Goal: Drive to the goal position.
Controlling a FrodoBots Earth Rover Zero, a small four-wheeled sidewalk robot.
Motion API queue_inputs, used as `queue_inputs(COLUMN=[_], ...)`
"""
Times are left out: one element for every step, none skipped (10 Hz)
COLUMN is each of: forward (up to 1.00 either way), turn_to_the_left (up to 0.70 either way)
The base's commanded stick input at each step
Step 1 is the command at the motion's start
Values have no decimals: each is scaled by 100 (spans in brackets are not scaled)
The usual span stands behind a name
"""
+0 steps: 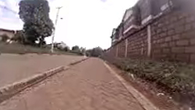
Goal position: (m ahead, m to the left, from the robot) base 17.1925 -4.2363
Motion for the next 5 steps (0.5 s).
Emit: queue_inputs(forward=[50,50,50,50,50], turn_to_the_left=[0,0,0,0,0])
